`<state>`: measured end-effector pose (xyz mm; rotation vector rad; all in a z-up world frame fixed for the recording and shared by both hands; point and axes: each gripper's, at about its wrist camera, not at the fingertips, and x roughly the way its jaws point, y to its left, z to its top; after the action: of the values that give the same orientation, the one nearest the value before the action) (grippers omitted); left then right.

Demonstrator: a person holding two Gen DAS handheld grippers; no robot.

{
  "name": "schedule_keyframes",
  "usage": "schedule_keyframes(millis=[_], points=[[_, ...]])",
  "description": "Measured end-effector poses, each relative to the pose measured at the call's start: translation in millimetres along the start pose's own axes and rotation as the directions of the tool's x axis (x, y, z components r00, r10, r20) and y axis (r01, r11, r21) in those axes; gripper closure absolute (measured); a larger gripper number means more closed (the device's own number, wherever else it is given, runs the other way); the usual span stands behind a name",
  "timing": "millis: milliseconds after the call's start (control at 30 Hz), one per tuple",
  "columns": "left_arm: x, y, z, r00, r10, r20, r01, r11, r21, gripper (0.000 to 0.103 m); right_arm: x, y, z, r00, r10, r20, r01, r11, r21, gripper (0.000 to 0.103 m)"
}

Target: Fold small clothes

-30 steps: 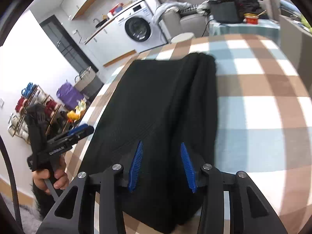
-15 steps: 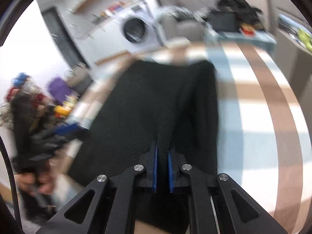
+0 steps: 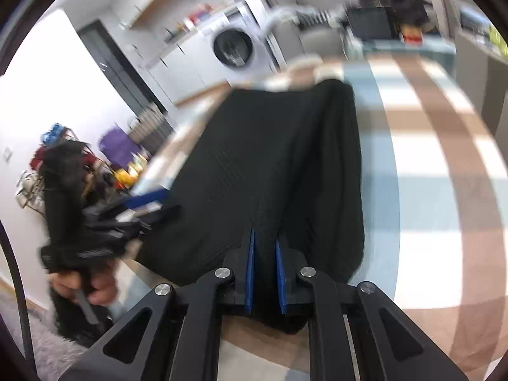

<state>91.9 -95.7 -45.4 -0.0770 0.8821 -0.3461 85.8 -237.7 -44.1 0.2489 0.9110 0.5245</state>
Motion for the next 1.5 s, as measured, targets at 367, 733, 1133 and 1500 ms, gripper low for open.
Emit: schedule_keyframes(millis=[367, 733, 1133, 1500], points=[[18.1, -26.7, -6.9, 0.995, -0.092, -0.048, 0.093, 0.995, 0.037, 0.03, 6.9, -26.1, 28.2, 0.996, -0.082, -0.027, 0.083, 0.996, 0.033, 0.064], [34.9, -58.3, -27.4, 0.993, -0.076, -0.087, 0.094, 0.97, 0.225, 0.018, 85.1, -66.2, 111.2, 0.995, -0.097, 0.019, 0.094, 0.988, 0.121, 0.063], [33.1, -34.8, -20.7, 0.988, -0.124, -0.087, 0.137, 0.978, 0.16, 0.018, 120.4, -71.8, 137.4, 0.99, -0.143, -0.001, 0.143, 0.989, 0.031, 0.092], [19.2, -18.0, -14.7, 0.995, -0.089, -0.039, 0.093, 0.989, 0.119, 0.018, 81.1, -65.7, 125.6, 0.995, -0.083, 0.055, 0.08, 0.995, 0.065, 0.071]])
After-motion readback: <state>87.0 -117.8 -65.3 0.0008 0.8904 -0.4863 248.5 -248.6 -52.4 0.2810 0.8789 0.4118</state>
